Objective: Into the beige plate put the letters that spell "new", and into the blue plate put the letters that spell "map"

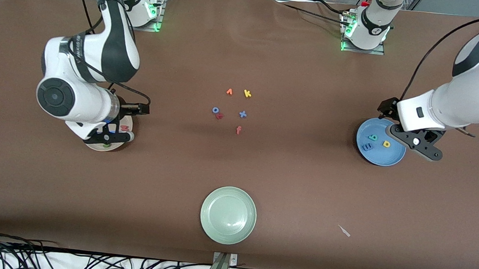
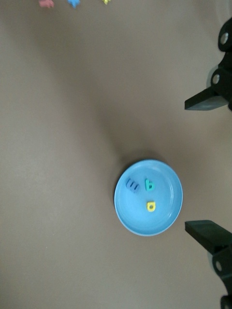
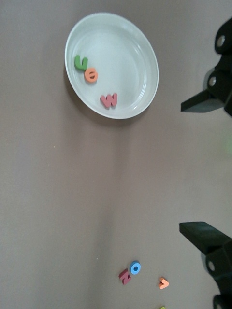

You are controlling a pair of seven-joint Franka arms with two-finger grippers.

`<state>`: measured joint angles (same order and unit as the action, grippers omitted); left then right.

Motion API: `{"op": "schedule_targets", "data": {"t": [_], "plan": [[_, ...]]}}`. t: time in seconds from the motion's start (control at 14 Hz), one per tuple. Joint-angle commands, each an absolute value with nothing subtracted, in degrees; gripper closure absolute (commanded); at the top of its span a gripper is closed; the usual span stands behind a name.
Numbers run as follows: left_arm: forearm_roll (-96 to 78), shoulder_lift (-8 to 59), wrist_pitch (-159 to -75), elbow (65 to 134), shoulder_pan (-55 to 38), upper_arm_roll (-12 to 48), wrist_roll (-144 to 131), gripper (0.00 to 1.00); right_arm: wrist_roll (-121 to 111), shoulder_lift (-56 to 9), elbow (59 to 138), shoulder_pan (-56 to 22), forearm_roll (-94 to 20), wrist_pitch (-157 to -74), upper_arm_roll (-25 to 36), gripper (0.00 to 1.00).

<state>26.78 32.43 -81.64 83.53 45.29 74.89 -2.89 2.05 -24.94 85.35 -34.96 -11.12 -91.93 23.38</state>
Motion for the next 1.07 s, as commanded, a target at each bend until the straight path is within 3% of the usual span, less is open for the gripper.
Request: {"op": "schedule_targets", "data": {"t": [0.0,0.14,0.28,0.57,0.78,1.0], "plan": [[13.95,25.07,-80.51,79.30,39.57,61.23,-3.69,0.00,1.76,-18.21,87.80,-26.94,-6.61,-91.06,14.11,0.00],[1.38,20.42,-80.95,79.01,33.70,47.36,-3.08,0.00,1.50,-14.17,89.11,-19.63,-3.53,-90.97,6.71,0.00],[-6.48,15.93,-80.86,79.45,24.66,32.59,-2.90,0.00,0.70,-10.74,89.91,-17.32,-2.20,-89.13,5.45,0.00],[-6.77,10.39,-84.53,81.55,5.76,10.43,-2.81,0.00,0.62,-4.14,90.53,-12.49,-2.29,-85.98,4.83,0.00],[-6.24,5.30,-90.07,87.51,-3.32,1.60,-3.07,0.00,0.62,-2.38,90.18,-10.21,-2.02,-81.23,4.83,0.00],[-5.02,-2.61,-99.19,99.97,-3.96,0.35,-2.81,0.00,0.79,-2.02,90.09,-7.83,-2.11,-81.47,4.13,0.00]]}}
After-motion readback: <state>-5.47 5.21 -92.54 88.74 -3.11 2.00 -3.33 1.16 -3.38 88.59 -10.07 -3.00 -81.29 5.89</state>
